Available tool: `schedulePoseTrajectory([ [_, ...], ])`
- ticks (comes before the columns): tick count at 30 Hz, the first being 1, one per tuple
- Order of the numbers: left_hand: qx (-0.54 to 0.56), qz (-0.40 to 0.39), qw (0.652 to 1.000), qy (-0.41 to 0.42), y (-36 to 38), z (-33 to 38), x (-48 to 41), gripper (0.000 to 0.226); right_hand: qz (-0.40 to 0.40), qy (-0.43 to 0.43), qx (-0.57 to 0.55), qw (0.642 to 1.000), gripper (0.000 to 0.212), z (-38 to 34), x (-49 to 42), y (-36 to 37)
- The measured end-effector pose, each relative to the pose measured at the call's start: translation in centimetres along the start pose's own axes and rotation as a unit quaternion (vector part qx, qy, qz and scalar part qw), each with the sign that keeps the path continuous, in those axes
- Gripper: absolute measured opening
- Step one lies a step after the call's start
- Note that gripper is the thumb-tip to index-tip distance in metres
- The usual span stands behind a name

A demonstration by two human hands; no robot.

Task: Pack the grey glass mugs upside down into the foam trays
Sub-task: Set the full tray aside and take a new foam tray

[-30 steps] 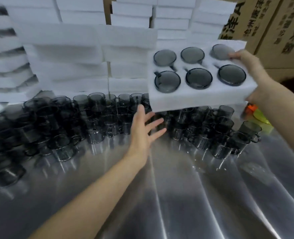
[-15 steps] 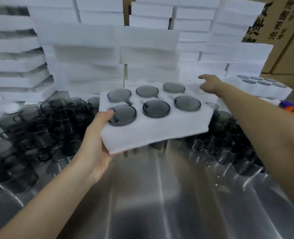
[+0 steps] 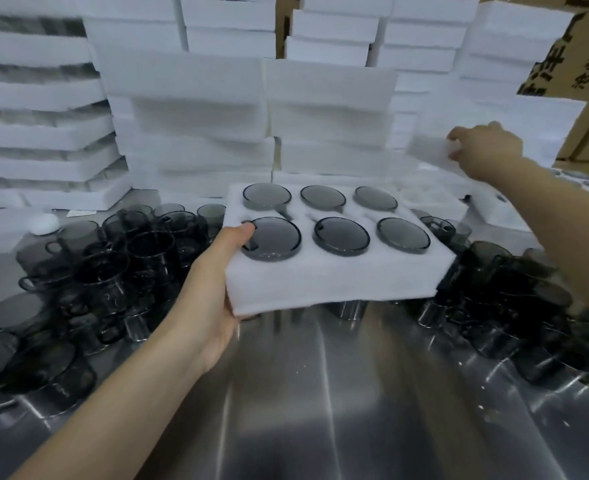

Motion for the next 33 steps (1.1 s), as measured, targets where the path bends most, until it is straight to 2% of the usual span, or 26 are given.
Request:
schedulePoseTrajectory([
  [3, -0.004, 0.037, 0.999, 0.032, -0.2, 1.6, 0.4, 0.028, 0.046, -0.021, -0.02, 0.999, 0.037, 0.3, 4.5, -5.4],
  [7, 0.032, 0.092, 0.992, 0.081, -0.7, 4.5, 1.0, 0.016, 0.128, -0.11, -0.012, 0.986, 0.034, -2.0, 16.0, -12.3],
  [11, 0.066, 0.119, 0.985, 0.111, -1.5, 7.4, 1.5, 0.02, 0.105, -0.189, -0.041, 0.975, 0.031, -5.6, 29.2, -16.3],
  [13, 0.078, 0.123, 0.983, 0.113, -2.2, 8.4, 1.6, 0.024, 0.114, -0.258, -0.067, 0.957, 0.026, -7.7, 34.5, -17.3],
  [14, 0.084, 0.123, 0.982, 0.114, -2.5, 8.7, 1.7, 0.025, 0.106, -0.303, -0.065, 0.945, 0.028, -8.6, 36.5, -17.3],
  [17, 0.087, 0.124, 0.981, 0.119, -3.4, 9.2, 1.8, 0.036, -0.016, -0.42, -0.058, 0.906, 0.031, -11.1, 40.6, -14.8],
  [19, 0.083, 0.127, 0.982, 0.115, -3.7, 9.4, 1.8, 0.033, -0.087, -0.447, -0.039, 0.889, 0.022, -12.6, 41.9, -12.4],
  [22, 0.063, 0.126, 0.984, 0.111, -3.9, 9.3, 1.5, 0.029, -0.126, -0.465, -0.036, 0.876, 0.012, -14.1, 41.8, -10.2],
  [24, 0.055, 0.124, 0.985, 0.111, -3.9, 9.0, 1.3, 0.028, -0.163, -0.458, -0.068, 0.871, 0.019, -14.2, 39.8, -11.0],
  [26, 0.047, 0.124, 0.985, 0.109, -3.8, 8.7, 1.0, 0.025, -0.201, -0.424, -0.185, 0.864, 0.03, -13.6, 35.5, -11.7],
  [27, 0.042, 0.122, 0.986, 0.109, -3.7, 8.5, 0.8, 0.024, -0.157, -0.376, -0.251, 0.878, 0.032, -13.0, 32.5, -11.9],
  [29, 0.023, 0.109, 0.988, 0.11, -3.3, 7.9, 0.3, 0.019, 0.03, -0.258, -0.33, 0.908, 0.023, -11.3, 24.6, -10.7],
  [30, 0.014, 0.1, 0.989, 0.111, -3.1, 7.5, 0.1, 0.017, 0.088, -0.202, -0.312, 0.924, 0.021, -10.3, 20.4, -9.2],
  [31, 0.007, 0.095, 0.989, 0.111, -3.0, 7.1, -0.1, 0.016, 0.09, -0.16, -0.263, 0.947, 0.024, -9.4, 16.2, -7.5],
  [33, 0.0, 0.086, 0.991, 0.102, -2.9, 6.4, -0.6, 0.017, -0.021, -0.103, -0.178, 0.978, 0.031, -7.5, 9.3, -2.7],
])
Point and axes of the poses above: each hand's wrist, its own x-axis away from the middle knuckle, its own y-axis out of the palm, z = x × y, the point moved 1 cm from there along -x, towards the middle knuckle, and after that the axes turned 1 degree about -y, right-handed, at the moved point
